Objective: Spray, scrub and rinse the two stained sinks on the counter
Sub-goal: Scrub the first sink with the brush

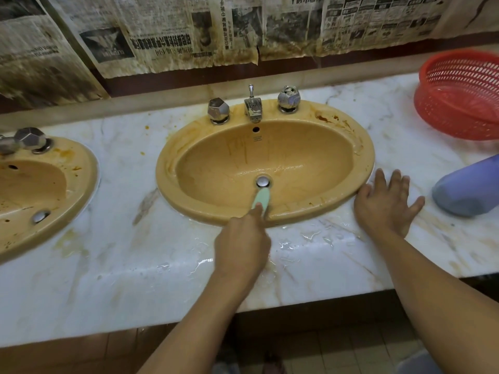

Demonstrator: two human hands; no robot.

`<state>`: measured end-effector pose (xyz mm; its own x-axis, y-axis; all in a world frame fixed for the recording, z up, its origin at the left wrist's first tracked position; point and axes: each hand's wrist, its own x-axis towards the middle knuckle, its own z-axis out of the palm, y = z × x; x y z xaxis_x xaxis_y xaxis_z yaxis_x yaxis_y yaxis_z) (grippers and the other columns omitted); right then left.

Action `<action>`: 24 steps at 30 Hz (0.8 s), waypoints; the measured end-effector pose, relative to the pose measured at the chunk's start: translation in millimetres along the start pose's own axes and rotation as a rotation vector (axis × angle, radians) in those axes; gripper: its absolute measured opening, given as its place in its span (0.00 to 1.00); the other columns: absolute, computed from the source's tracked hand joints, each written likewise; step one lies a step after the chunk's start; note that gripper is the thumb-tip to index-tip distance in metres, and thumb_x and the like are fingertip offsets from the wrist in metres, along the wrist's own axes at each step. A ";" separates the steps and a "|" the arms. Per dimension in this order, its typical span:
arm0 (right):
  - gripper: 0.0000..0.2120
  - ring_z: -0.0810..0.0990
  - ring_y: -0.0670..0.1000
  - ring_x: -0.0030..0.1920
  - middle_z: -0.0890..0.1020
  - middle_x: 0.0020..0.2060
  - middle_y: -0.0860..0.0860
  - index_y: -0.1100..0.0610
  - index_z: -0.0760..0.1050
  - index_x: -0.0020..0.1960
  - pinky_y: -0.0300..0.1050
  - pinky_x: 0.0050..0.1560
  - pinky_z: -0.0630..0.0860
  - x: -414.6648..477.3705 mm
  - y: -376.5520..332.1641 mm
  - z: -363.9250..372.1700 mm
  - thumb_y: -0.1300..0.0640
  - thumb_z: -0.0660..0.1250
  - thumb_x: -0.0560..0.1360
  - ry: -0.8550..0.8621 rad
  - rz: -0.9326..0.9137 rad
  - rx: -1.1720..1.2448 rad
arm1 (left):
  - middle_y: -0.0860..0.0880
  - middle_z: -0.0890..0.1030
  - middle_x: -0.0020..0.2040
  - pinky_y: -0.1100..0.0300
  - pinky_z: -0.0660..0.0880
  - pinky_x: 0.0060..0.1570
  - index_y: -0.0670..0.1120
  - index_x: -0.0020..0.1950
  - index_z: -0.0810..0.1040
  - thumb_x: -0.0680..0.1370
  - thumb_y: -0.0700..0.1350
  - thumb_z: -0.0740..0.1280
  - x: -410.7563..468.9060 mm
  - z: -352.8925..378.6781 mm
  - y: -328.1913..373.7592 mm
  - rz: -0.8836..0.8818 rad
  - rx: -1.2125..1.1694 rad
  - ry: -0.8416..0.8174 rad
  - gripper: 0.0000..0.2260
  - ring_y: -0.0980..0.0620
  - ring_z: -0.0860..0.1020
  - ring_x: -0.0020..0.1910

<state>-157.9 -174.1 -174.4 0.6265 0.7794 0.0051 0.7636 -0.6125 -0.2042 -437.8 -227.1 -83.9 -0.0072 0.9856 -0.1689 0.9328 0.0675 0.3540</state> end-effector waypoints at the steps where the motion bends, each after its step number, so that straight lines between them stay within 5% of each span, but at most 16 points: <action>1: 0.29 0.48 0.53 0.82 0.53 0.82 0.52 0.48 0.56 0.81 0.68 0.77 0.44 0.2 0.2 -0.3 0.45 0.45 0.81 0.004 -0.007 0.011 | 0.45 0.82 0.45 0.53 0.72 0.38 0.56 0.80 0.66 0.81 0.39 0.57 -1.9 -4.4 -16.8 -0.018 0.030 0.025 0.27 0.41 0.79 0.43; 6: 0.27 0.53 0.51 0.82 0.59 0.81 0.52 0.52 0.63 0.79 0.64 0.79 0.40 -5.4 4.4 -5.3 0.48 0.54 0.81 0.000 -0.061 0.188 | 0.45 0.80 0.38 0.55 0.67 0.31 0.58 0.79 0.69 0.85 0.45 0.58 -17.1 -15.3 -79.9 -0.117 -0.048 0.162 0.22 0.50 0.70 0.33; 8: 0.25 0.62 0.54 0.78 0.69 0.76 0.55 0.56 0.70 0.75 0.62 0.80 0.50 -21.6 4.6 -14.3 0.51 0.59 0.80 0.053 -0.111 0.414 | 0.47 0.82 0.43 0.55 0.70 0.38 0.56 0.79 0.69 0.85 0.49 0.61 -19.0 -15.5 -71.6 -0.144 -0.257 0.166 0.21 0.56 0.70 0.34; 11: 0.15 0.74 0.58 0.64 0.81 0.60 0.54 0.55 0.81 0.62 0.56 0.66 0.67 -70.2 -14.9 -37.5 0.53 0.63 0.78 0.172 -0.182 0.585 | 0.52 0.78 0.51 0.68 0.68 0.36 0.52 0.79 0.64 0.85 0.50 0.62 -19.3 -11.9 -39.4 -0.087 -0.470 0.143 0.22 0.63 0.73 0.38; 14: 0.09 0.78 0.54 0.53 0.83 0.48 0.47 0.50 0.84 0.53 0.57 0.60 0.72 -117.6 -55.1 -60.8 0.49 0.67 0.80 -0.089 -0.284 0.662 | 0.51 0.79 0.50 0.70 0.69 0.34 0.48 0.73 0.65 0.86 0.47 0.60 -14.0 0.1 -11.0 0.025 -0.579 0.085 0.16 0.59 0.77 0.40; 18: 0.18 0.85 0.51 0.50 0.87 0.44 0.50 0.52 0.86 0.46 0.50 0.56 0.77 -133.3 -96.4 -89.1 0.41 0.65 0.81 -0.669 -0.160 0.956 | 0.48 0.79 0.55 0.68 0.72 0.38 0.49 0.69 0.63 0.86 0.43 0.58 -7.8 8.6 14.8 0.138 -0.639 -0.012 0.12 0.58 0.79 0.46; 24: 0.11 0.79 0.47 0.44 0.84 0.43 0.50 0.53 0.82 0.41 0.43 0.46 0.73 -115.6 -116.3 -110.0 0.52 0.68 0.81 -0.675 0.012 0.957 | 0.50 0.69 0.66 0.66 0.74 0.54 0.49 0.76 0.62 0.82 0.38 0.63 -3.8 -4.1 11.6 0.259 -0.646 -0.136 0.23 0.58 0.74 0.57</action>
<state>-301.9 -207.4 -43.5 0.2028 0.8623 -0.4641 0.1489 -0.4956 -0.8557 -428.3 -229.4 -75.4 0.2706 0.9571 -0.1039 0.4975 -0.0466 0.8662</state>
